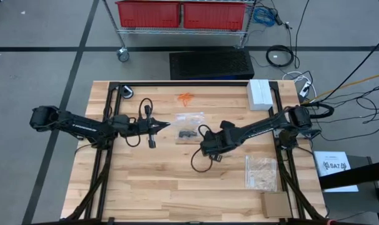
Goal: Sort rubber bands
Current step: Put the right yellow rubber band on the zip bag
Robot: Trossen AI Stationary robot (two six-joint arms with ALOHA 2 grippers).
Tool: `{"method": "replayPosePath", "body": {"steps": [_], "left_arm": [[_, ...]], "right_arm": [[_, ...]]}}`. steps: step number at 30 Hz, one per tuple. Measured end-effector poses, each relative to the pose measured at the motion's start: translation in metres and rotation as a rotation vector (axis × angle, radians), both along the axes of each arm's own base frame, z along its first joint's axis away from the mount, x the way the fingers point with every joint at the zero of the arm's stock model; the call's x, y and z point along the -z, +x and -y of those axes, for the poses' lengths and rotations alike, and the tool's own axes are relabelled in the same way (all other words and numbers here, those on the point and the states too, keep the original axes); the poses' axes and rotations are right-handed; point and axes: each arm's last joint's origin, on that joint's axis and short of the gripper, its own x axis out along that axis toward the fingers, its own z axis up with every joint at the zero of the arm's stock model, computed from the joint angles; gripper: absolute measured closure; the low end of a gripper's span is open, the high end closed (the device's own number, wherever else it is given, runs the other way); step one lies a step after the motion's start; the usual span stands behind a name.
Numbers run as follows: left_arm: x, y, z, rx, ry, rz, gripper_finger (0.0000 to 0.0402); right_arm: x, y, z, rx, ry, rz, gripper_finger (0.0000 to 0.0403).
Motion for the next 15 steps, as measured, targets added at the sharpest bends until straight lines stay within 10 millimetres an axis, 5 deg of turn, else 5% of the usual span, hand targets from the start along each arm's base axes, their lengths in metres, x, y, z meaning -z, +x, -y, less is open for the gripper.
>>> {"method": "replayPosePath", "body": {"steps": [7, 15], "left_arm": [[0.0, 0.0, 0.0, 0.0, -0.001, -0.001, 0.0401], [0.0, 0.0, 0.0, 0.0, -0.002, -0.002, 0.0401]], "right_arm": [[0.025, -0.017, 0.022, 0.093, -0.013, -0.093, 0.0394], [0.014, -0.015, 0.022, 0.05, 0.043, -0.089, 0.0309]]}}
